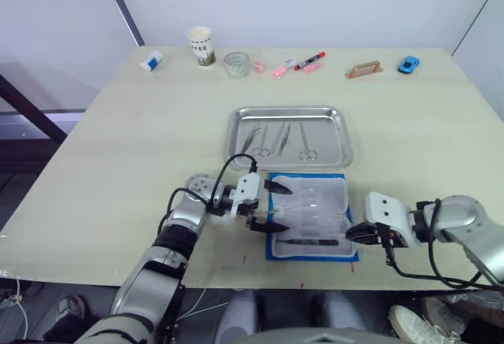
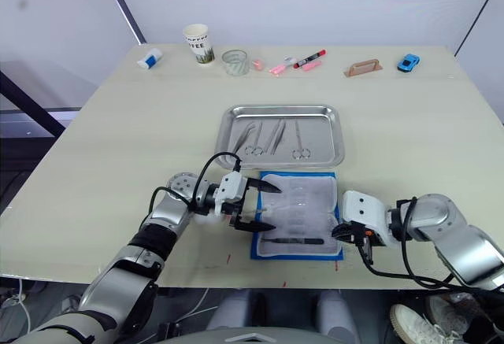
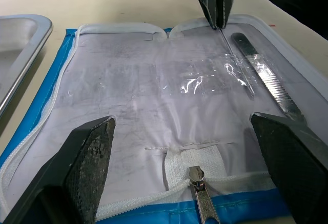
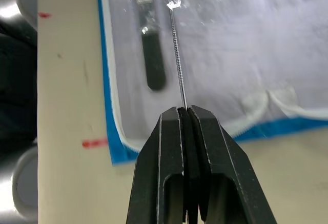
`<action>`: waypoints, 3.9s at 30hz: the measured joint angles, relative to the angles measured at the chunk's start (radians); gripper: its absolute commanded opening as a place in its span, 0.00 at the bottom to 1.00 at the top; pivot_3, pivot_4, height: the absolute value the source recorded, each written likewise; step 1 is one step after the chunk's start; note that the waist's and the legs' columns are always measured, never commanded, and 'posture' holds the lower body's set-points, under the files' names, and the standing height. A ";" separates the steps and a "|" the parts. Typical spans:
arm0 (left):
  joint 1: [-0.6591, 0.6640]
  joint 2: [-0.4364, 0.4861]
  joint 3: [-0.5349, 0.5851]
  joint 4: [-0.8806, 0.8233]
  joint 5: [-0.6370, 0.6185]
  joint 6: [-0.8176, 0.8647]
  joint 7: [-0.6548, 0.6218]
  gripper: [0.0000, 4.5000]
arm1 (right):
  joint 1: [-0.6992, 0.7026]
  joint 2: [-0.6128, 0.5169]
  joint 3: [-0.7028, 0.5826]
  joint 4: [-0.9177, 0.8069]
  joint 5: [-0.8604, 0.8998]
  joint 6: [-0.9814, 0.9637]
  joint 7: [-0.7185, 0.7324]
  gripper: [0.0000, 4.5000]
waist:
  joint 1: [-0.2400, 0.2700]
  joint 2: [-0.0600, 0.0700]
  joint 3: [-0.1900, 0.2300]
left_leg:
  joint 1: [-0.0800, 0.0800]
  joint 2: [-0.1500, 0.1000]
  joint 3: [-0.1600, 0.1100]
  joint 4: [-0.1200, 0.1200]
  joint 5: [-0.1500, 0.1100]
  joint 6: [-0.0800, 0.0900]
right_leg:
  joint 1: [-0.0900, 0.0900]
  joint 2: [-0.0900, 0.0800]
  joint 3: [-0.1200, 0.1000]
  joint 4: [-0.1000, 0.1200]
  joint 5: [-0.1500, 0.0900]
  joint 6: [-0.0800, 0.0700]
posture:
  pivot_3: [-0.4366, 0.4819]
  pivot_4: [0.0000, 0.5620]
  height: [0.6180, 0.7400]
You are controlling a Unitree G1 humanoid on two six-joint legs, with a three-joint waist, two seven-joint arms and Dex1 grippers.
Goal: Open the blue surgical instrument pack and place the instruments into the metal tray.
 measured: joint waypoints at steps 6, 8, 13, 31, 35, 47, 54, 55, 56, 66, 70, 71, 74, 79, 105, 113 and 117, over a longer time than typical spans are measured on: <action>-0.016 -0.010 0.000 0.022 0.002 -0.003 0.001 1.00 | 0.040 -0.039 -0.045 0.001 0.024 -0.011 0.022 0.05 | 0.004 0.000 0.000 | 0.000 -0.001 0.000 0.000 0.000 0.000 | 0.000 0.000 0.000 0.000 0.000 0.000 | 0.48 0.27 1.00; -0.017 -0.012 0.000 0.027 0.003 -0.004 0.002 1.00 | 0.050 -0.051 -0.063 0.001 0.028 -0.018 0.032 0.05 | 0.005 0.000 0.000 | 0.000 -0.001 -0.001 0.001 0.000 0.000 | 0.000 0.000 0.000 0.000 0.000 0.000 | 0.48 0.27 1.00; -0.017 -0.017 0.000 0.032 0.005 -0.009 0.002 1.00 | 0.094 -0.104 -0.122 0.020 0.034 -0.055 0.056 0.05 | 0.010 0.001 0.000 | 0.000 -0.001 -0.001 0.001 0.000 0.000 | 0.000 -0.001 0.000 0.000 0.000 0.000 | 0.48 0.27 1.00; -0.013 -0.017 0.000 0.028 0.005 -0.014 0.004 1.00 | -0.020 0.000 -0.272 0.077 0.222 0.078 -0.014 0.05 | 0.014 0.002 -0.001 | 0.000 -0.002 -0.002 0.001 0.000 0.000 | 0.000 0.000 0.001 0.000 0.001 0.001 | 0.48 0.27 1.00; -0.011 -0.015 0.002 0.026 0.004 -0.013 0.007 1.00 | -0.135 0.122 -0.240 0.076 0.231 0.166 -0.146 0.05 | 0.013 0.003 -0.001 | 0.000 -0.002 -0.003 0.001 0.000 0.000 | 0.000 0.000 0.001 0.001 0.001 0.001 | 0.48 0.27 1.00; -0.012 -0.019 0.002 0.018 0.006 -0.010 0.018 1.00 | -0.421 0.466 -0.182 0.215 0.173 0.404 -0.573 0.05 | 0.015 0.007 -0.003 | -0.001 -0.003 -0.004 0.001 0.000 0.000 | -0.001 0.000 0.001 0.001 0.001 0.002 | 0.48 0.27 1.00; -0.014 -0.019 0.002 0.020 0.006 -0.010 0.020 1.00 | -0.509 0.630 -0.211 0.341 0.110 0.523 -0.786 0.05 | 0.013 0.008 -0.003 | -0.001 -0.003 -0.005 0.000 0.000 0.000 | -0.001 0.000 0.000 0.002 0.002 0.002 | 0.48 0.27 1.00; -0.014 -0.020 0.002 0.020 0.006 -0.011 0.023 1.00 | -0.516 0.659 -0.222 0.361 0.105 0.529 -0.820 0.05 | 0.014 0.008 -0.003 | -0.001 -0.003 -0.005 0.000 0.000 0.000 | -0.001 0.000 0.000 0.002 0.002 0.002 | 0.48 0.27 1.00; -0.014 -0.020 0.002 0.020 0.006 -0.011 0.023 1.00 | -0.517 0.665 -0.224 0.364 0.103 0.530 -0.826 0.05 | 0.014 0.008 -0.003 | -0.001 -0.003 -0.005 0.001 0.000 0.001 | -0.001 0.000 0.000 0.002 0.002 0.002 | 0.48 0.27 1.00; -0.012 -0.021 0.003 0.020 0.006 -0.011 0.029 1.00 | -0.564 0.893 -0.322 0.547 0.032 0.477 -1.079 0.05 | 0.009 0.009 -0.003 | -0.001 -0.003 -0.005 0.000 0.000 0.001 | -0.001 0.000 0.000 0.002 0.002 0.003 | 0.48 0.27 1.00; -0.011 -0.020 0.003 0.020 0.006 -0.011 0.034 1.00 | -0.565 0.938 -0.331 0.571 0.020 0.448 -1.121 0.05 | 0.005 0.009 -0.003 | -0.001 -0.003 -0.006 0.000 0.000 0.001 | -0.001 0.000 -0.001 0.002 0.002 0.003 | 0.48 0.27 1.00; -0.011 -0.020 0.003 0.020 0.006 -0.011 0.034 1.00 | -0.565 0.940 -0.331 0.575 0.018 0.443 -1.125 0.05 | 0.004 0.009 -0.003 | -0.001 -0.003 -0.006 0.000 0.001 0.001 | -0.001 0.000 0.000 0.002 0.002 0.003 | 0.48 0.27 1.00; -0.009 -0.019 0.003 0.020 0.006 -0.011 0.037 1.00 | -0.567 0.955 -0.342 0.599 0.007 0.419 -1.146 0.05 | 0.000 0.009 -0.003 | -0.001 -0.004 -0.006 0.000 0.001 0.001 | 0.000 0.000 0.000 0.002 0.002 0.003 | 0.48 0.27 1.00; -0.007 -0.018 0.003 0.018 0.006 -0.011 0.038 1.00 | -0.588 0.974 -0.353 0.634 -0.002 0.392 -1.166 0.05 | -0.007 0.009 -0.004 | -0.001 -0.004 -0.006 0.000 0.001 0.001 | 0.000 0.000 0.000 0.002 0.002 0.003 | 0.48 0.27 1.00; 0.019 -0.007 0.003 -0.044 0.007 0.040 0.055 1.00 | -0.590 0.991 -0.354 0.689 -0.005 0.354 -1.163 0.05 | -0.012 0.010 -0.003 | -0.002 -0.003 -0.007 -0.001 0.001 0.001 | -0.001 -0.001 -0.001 0.001 0.002 0.004 | 0.48 0.27 1.00; 0.020 -0.007 0.003 -0.045 0.007 0.041 0.056 1.00 | -0.590 0.984 -0.348 0.688 -0.004 0.356 -1.146 0.17 | -0.012 0.010 -0.003 | -0.002 -0.003 -0.007 -0.001 0.001 0.001 | -0.001 -0.001 -0.001 0.001 0.002 0.004 | 0.48 0.27 1.00; 0.019 -0.007 0.003 -0.044 0.007 0.041 0.056 1.00 | -0.590 0.981 -0.348 0.684 -0.004 0.360 -1.143 0.52 | -0.012 0.010 -0.003 | -0.002 -0.003 -0.007 -0.001 0.001 0.001 | -0.001 -0.001 -0.001 0.001 0.002 0.003 | 0.48 0.27 1.00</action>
